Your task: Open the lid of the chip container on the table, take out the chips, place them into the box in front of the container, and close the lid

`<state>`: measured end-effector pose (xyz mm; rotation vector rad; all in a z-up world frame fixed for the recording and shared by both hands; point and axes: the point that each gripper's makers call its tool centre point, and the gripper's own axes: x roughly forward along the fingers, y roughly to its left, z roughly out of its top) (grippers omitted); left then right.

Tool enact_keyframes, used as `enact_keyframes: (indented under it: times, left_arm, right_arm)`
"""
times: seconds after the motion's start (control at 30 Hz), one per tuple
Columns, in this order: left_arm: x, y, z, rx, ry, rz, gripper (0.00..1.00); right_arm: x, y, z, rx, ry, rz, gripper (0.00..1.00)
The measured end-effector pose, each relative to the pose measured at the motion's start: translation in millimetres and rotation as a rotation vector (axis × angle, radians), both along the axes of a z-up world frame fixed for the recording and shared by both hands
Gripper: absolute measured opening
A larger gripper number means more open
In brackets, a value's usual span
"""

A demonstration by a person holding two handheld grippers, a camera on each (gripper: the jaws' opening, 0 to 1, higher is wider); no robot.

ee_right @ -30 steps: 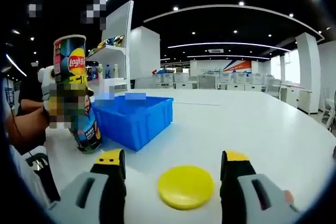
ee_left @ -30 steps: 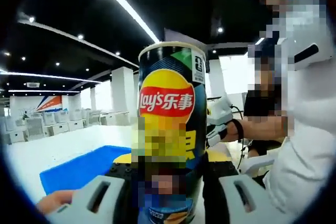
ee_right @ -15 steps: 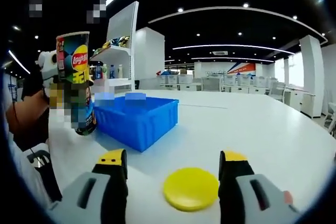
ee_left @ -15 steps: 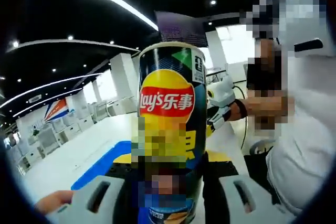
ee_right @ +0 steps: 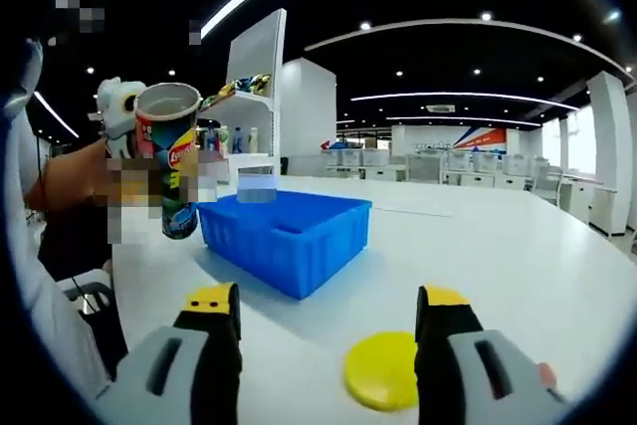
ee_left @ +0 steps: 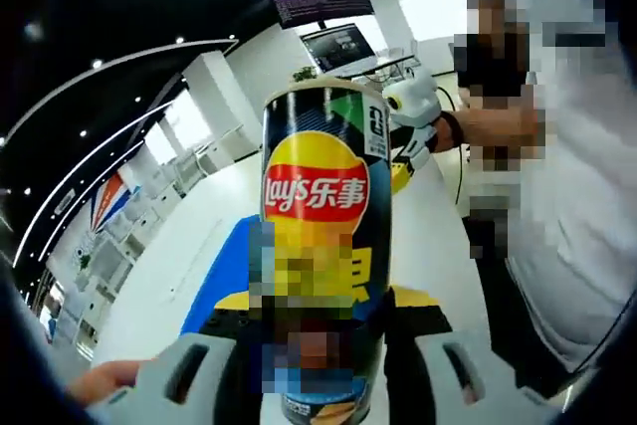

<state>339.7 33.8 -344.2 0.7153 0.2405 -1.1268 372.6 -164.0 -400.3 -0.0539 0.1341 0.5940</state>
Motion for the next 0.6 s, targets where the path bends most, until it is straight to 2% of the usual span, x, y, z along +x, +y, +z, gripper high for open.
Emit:
enact_keyframes:
  times: [0.03, 0.13, 0.17, 0.2, 0.3, 0.43, 0.47, 0.57, 0.6]
  left_arm:
    - [0.2, 4, -1.8, 0.018, 0.015, 0.003, 0.45]
    - [4.1, 10, -7.0, 0.078, 0.01, 0.024, 0.45]
    - [6.4, 14, -11.1, 0.097, 0.039, 0.057, 0.45]
    - [3.0, 16, -19.5, 0.147, 0.081, 0.046, 0.45]
    - [6.3, 21, -34.4, 0.232, 0.066, 0.046, 0.45]
    - [3.1, 16, -39.9, 0.231, 0.094, 0.045, 0.45]
    - [-0.7, 16, -45.8, 0.253, 0.125, 0.046, 0.45]
    - [-3.7, 19, -57.7, 0.347, 0.098, 0.029, 0.45]
    - [-5.7, 16, -59.8, 0.353, 0.091, 0.01, 0.45]
  right_arm:
    - [0, 0, -0.3, -0.003, 0.0, 0.001, 0.68]
    - [-1, 2, -2.0, -0.012, 0.003, 0.011, 0.68]
    - [-2, 3, -1.7, -0.011, 0.002, 0.014, 0.67]
    - [-3, 5, -1.1, -0.007, 0.0, 0.02, 0.67]
    - [-5, 8, -0.8, -0.004, -0.002, 0.032, 0.66]
    - [-12, 12, -2.4, 0.004, 0.002, 0.042, 0.65]
    - [-14, 14, -3.4, 0.002, 0.003, 0.049, 0.65]
    - [-15, 12, -4.5, -0.003, 0.009, 0.046, 0.64]
    - [-16, 11, -4.8, 0.002, 0.018, 0.042, 0.62]
